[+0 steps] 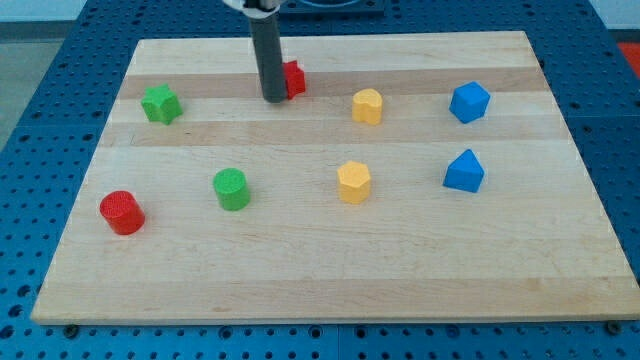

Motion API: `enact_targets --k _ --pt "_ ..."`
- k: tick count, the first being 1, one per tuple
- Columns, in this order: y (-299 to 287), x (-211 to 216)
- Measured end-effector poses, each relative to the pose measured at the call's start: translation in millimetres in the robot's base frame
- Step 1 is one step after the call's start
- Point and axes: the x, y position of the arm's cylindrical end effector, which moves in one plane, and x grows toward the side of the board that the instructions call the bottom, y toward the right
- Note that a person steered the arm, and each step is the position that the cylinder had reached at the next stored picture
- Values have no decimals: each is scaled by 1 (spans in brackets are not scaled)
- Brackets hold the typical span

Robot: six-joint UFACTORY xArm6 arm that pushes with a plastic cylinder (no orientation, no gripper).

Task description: Move the red circle below the red star

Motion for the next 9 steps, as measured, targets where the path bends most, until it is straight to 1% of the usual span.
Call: enact_targets --k 1,2,3,4,5,6,7,8,9 --pt "-2 5" --pt "-17 76" --pt "-68 119" --pt "-181 146" --pt "-230 177" --pt "-225 224" --pt "-203 239" --pt "-184 231" --pt "-156 189"
